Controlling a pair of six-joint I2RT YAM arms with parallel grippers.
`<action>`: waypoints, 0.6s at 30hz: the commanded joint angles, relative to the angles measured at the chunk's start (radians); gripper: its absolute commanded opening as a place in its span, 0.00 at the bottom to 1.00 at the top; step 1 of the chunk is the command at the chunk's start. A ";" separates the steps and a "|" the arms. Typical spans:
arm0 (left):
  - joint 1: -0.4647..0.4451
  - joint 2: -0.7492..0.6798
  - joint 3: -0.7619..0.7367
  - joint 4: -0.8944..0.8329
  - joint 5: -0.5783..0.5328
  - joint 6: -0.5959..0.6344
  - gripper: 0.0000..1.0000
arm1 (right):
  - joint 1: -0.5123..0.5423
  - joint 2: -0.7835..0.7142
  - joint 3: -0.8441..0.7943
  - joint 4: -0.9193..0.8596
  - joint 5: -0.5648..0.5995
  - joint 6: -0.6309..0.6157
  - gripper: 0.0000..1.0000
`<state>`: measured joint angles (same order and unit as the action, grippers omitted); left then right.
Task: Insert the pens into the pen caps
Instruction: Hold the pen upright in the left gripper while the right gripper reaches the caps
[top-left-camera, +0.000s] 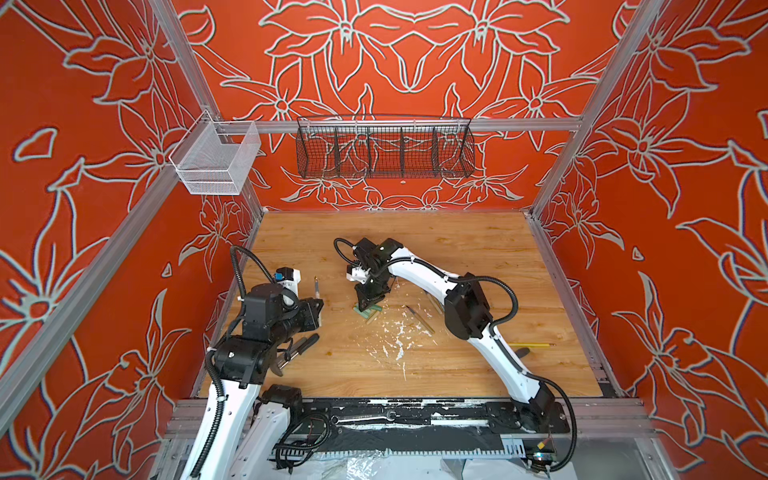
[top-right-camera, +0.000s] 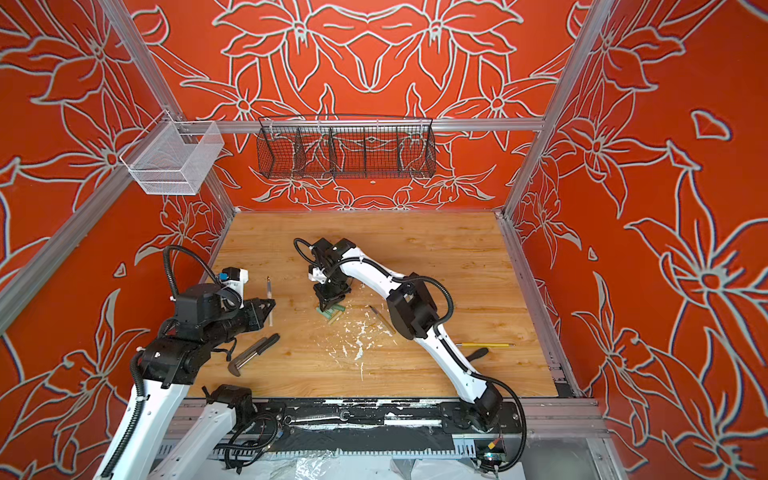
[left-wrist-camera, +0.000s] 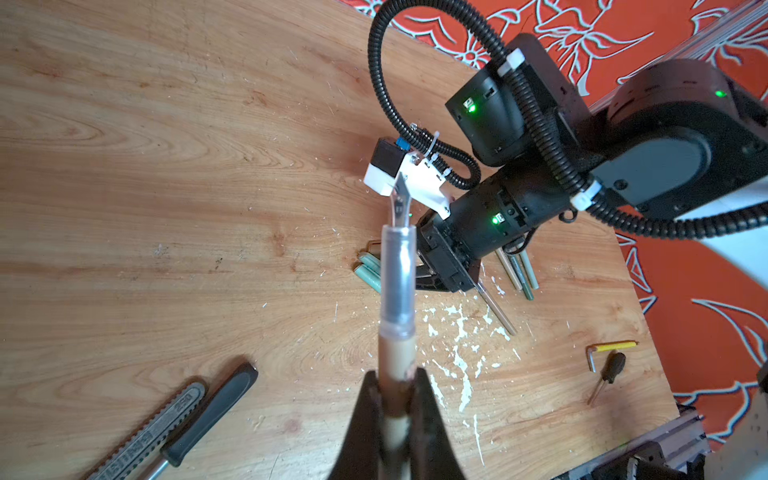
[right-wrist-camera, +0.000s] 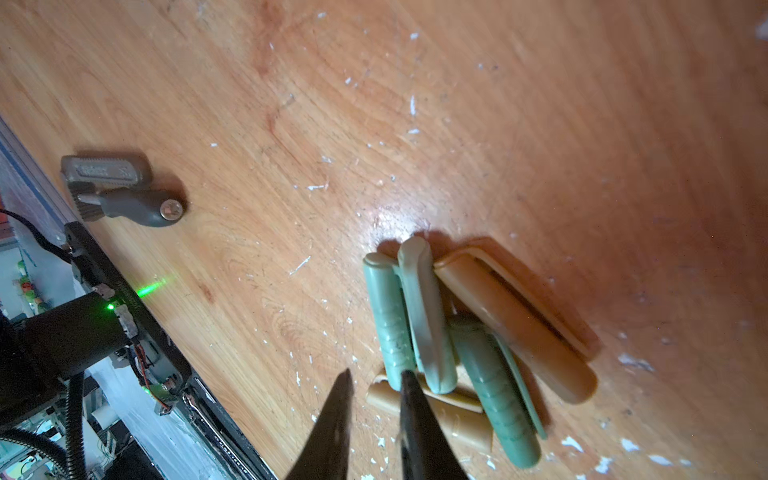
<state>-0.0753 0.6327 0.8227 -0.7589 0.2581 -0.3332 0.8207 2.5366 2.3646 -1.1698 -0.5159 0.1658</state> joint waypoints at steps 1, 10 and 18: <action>0.006 0.004 0.021 0.000 -0.027 0.020 0.00 | 0.016 0.027 0.048 -0.044 0.006 -0.029 0.27; 0.008 -0.023 0.044 -0.020 -0.160 0.040 0.00 | 0.037 0.084 0.118 -0.070 0.037 -0.019 0.34; 0.008 -0.066 0.080 -0.025 -0.255 0.062 0.00 | 0.047 0.115 0.139 -0.075 0.108 -0.012 0.38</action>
<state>-0.0727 0.5854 0.8768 -0.7765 0.0635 -0.2932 0.8597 2.6251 2.4729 -1.2049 -0.4534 0.1635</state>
